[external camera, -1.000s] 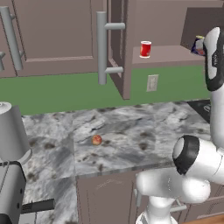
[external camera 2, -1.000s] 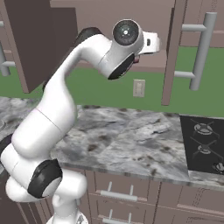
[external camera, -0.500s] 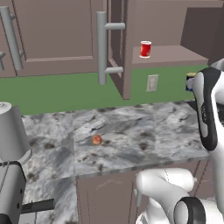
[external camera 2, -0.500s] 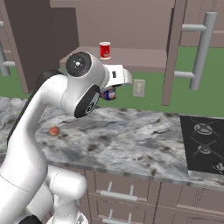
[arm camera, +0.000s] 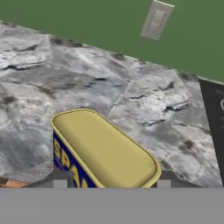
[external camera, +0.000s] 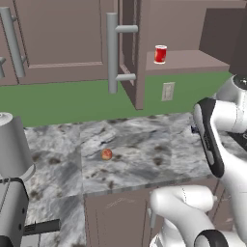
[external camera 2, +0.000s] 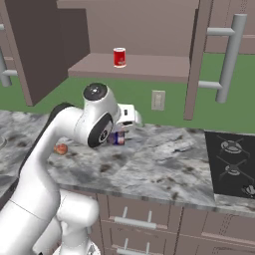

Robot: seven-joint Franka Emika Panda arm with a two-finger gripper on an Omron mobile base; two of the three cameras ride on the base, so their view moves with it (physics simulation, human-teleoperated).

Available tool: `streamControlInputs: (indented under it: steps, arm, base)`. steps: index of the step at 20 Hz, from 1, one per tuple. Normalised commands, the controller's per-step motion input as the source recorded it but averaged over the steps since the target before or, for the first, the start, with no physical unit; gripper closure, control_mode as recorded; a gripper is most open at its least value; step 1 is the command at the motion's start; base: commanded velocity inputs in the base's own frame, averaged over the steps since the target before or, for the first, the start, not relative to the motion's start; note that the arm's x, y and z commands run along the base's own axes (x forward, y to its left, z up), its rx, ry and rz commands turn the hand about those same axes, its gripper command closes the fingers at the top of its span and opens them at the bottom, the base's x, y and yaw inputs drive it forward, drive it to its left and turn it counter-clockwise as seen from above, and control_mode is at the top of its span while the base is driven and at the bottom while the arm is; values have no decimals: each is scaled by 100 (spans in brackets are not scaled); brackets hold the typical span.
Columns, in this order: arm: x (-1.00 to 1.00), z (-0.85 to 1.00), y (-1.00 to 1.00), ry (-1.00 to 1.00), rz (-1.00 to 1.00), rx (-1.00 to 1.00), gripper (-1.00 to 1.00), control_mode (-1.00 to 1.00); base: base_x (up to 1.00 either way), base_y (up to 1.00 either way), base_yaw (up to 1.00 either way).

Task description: Restock the canned food cabinet by taking the new fresh canned food from the counter and placing it in the cabinet. Then, take the old canned food from the cabinet and place it on the counter.

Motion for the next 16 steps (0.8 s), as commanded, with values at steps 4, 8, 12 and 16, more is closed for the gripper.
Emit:
streamControlInputs:
  steps: [4,8,12,16]
  arm:
    - [44,-100,-9,1,3,39,100,-100]
    - [43,-96,0,-8,5,19,100,-100]
    - [57,-77,19,-12,7,1,100,-100]
    - [66,-64,26,-9,5,-2,100,-100]
  base:
    - [0,0,0]
    - [0,0,0]
    - [0,0,0]
    - [0,0,0]
